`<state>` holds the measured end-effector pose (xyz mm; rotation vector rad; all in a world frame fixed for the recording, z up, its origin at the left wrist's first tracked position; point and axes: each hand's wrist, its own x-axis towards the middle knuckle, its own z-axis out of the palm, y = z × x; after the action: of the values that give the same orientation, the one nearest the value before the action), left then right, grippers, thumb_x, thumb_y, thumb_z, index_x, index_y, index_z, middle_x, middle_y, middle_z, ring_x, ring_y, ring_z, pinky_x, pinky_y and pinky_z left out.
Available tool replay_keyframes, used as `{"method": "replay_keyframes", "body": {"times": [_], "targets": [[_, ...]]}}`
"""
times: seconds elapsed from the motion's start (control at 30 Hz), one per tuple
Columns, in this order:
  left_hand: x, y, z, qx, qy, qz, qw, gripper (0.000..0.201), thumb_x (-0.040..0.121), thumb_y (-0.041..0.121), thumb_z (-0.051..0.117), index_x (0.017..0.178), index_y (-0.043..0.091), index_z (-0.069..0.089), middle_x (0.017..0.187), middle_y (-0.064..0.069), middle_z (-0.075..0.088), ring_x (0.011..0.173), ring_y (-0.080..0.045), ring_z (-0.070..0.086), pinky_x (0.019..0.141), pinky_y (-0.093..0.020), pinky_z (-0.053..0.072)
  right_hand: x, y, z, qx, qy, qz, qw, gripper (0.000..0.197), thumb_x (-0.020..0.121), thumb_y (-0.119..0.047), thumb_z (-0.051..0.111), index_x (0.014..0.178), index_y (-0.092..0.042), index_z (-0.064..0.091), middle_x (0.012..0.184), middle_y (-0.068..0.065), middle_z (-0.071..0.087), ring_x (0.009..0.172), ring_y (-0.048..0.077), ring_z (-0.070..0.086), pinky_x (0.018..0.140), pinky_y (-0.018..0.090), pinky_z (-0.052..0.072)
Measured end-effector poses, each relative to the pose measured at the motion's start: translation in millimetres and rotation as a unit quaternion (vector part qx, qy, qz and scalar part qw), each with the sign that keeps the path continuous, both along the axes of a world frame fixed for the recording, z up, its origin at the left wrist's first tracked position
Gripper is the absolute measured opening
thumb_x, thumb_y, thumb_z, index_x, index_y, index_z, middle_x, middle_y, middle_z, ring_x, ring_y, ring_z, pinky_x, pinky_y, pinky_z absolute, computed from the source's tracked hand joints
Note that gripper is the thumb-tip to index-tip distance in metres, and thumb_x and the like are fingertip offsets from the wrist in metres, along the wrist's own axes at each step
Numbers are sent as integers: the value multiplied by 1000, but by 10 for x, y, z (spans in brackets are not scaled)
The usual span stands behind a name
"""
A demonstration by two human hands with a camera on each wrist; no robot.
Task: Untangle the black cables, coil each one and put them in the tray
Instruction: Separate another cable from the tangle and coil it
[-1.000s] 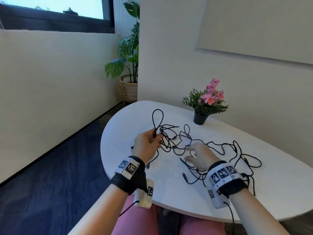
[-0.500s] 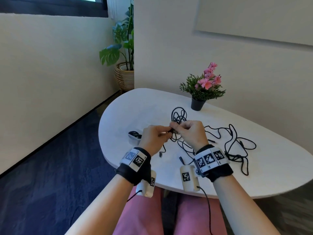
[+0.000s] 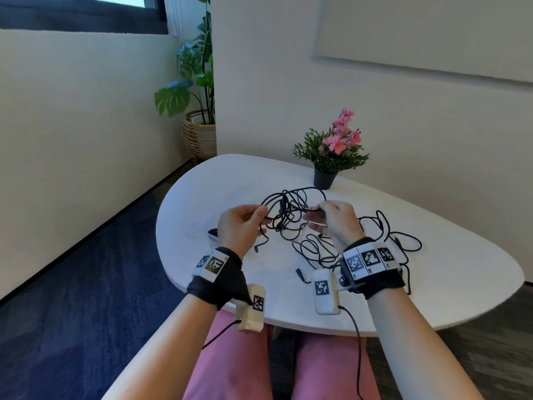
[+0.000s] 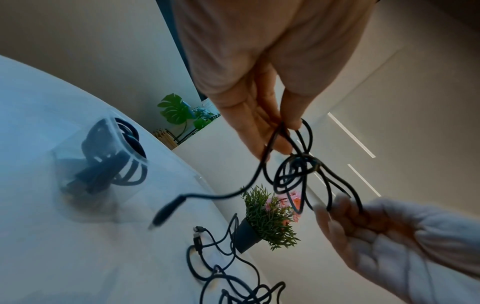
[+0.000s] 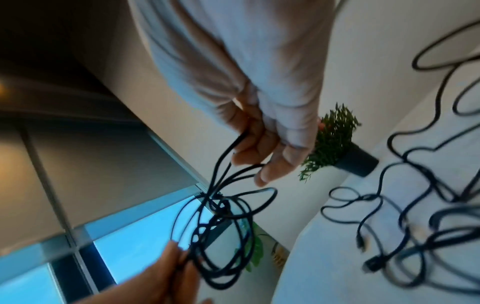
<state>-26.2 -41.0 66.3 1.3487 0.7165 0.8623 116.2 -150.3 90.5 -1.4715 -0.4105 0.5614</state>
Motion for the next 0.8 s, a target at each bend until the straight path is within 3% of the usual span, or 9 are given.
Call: {"method": "replay_keyframes", "body": {"times": [0.13,0.27,0.37,0.47,0.53,0.6,0.67,0.73,0.8], "targets": [[122,111,58,-31,4,0,999,7,92,16,58,87,12,60,82,-7,62,67,-14,54,55,-29,50,43,46,94,91,97,7,991,31,95,-3,37,70,-5,56,72,10,61,68,20,60,63,30,45],[145,217,90,-52,20,-37,998,12,96,18,50,85,16,53,81,2,56,57,-10,36,45,-19,26,111,91,72,-13,7,25,1000,31,88,-1,35,61,-12,43,56,3,44,50,15,33,49,26,22],[173,257,116,-38,15,-58,997,17,99,19,43,84,21,51,84,7,56,65,-9,42,56,-22,30,193,94,6,-28,10,32,999,28,89,-5,34,64,-17,36,43,-7,26,45,12,16,48,25,11],[216,242,156,-86,-10,-76,993,22,99,16,41,81,19,54,87,3,59,83,-10,55,80,-28,39,308,90,-41,-52,20,-10,998,26,90,-9,39,66,-18,42,42,-9,28,43,11,19,48,23,13],[226,217,163,-86,-34,-126,988,23,93,19,43,71,17,51,81,2,58,86,-13,55,88,-31,39,395,122,-62,-59,40,-49,996,24,90,-10,40,67,-17,45,42,-9,31,44,12,21,48,23,15],[229,171,168,-17,-5,-189,982,22,81,31,41,62,20,38,75,3,46,79,-13,46,87,-31,36,512,163,-89,-56,71,-92,992,24,89,-10,38,66,-16,45,42,-7,33,44,13,23,48,22,18],[243,157,149,26,12,-213,977,31,74,45,43,61,20,31,77,-6,34,76,-16,35,87,-31,33,630,203,-121,-68,103,-119,985,25,89,-11,37,66,-16,45,44,-5,35,45,14,24,49,22,19],[299,170,95,35,10,-206,978,40,71,56,48,62,18,37,79,-10,35,78,-18,35,80,-31,34,720,252,-164,-104,119,-135,978,26,89,-11,36,65,-15,45,52,-1,38,46,15,26,50,23,19],[375,150,58,33,-10,-220,975,39,74,57,51,62,20,52,80,-7,47,79,-16,43,78,-31,36,777,313,-221,-135,119,-151,972,26,88,-11,36,64,-13,45,56,2,39,46,16,26,51,23,17]]}}
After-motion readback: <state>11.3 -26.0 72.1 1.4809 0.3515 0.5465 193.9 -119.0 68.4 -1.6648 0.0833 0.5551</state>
